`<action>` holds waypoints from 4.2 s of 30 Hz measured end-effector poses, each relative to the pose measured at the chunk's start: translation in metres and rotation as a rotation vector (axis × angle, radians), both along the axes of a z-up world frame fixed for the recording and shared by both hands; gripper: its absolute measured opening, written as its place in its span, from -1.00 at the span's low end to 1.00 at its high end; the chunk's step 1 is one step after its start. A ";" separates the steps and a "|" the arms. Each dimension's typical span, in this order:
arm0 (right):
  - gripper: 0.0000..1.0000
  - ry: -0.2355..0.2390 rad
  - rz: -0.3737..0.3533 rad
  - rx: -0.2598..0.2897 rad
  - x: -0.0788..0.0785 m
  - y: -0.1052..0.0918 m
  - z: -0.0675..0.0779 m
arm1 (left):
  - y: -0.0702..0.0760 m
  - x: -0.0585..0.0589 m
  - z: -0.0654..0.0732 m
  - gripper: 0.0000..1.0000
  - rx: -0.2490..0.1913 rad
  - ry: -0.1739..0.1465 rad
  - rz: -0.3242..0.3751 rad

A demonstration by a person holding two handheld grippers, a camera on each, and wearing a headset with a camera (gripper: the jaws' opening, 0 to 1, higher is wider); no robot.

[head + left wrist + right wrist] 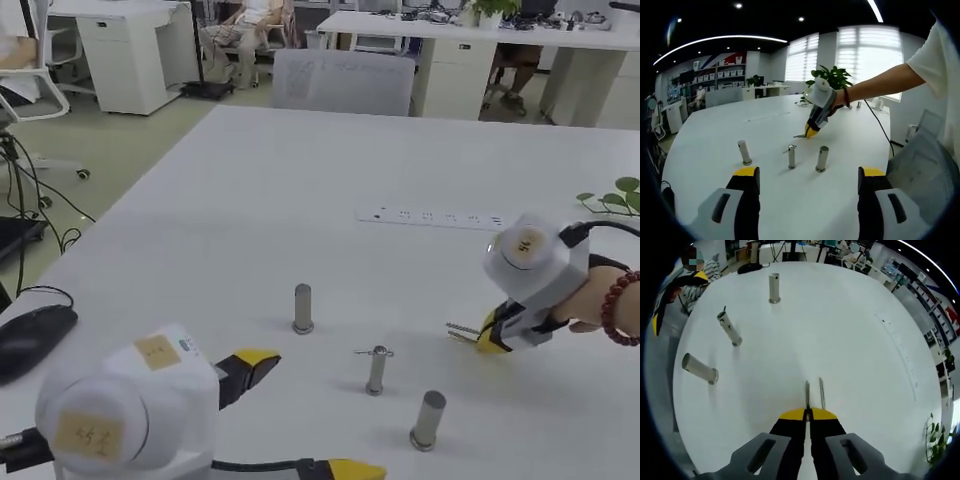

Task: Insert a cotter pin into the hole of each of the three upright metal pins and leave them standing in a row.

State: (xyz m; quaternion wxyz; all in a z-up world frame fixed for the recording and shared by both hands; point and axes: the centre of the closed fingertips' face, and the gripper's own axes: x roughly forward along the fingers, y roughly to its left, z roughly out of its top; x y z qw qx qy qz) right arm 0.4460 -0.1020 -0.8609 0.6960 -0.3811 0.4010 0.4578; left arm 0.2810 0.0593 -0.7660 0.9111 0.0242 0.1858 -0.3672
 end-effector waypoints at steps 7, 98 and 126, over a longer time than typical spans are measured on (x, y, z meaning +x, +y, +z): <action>-0.94 -0.037 0.012 0.029 0.004 0.001 0.011 | -0.003 0.005 0.005 0.54 -0.002 0.000 -0.011; -0.92 -0.278 0.414 0.286 -0.138 0.119 0.111 | -0.041 0.033 0.023 -0.99 -0.296 0.275 -0.025; -0.58 0.111 0.126 0.617 -0.148 0.104 0.120 | -0.042 0.021 0.026 -0.99 -0.154 0.118 -0.185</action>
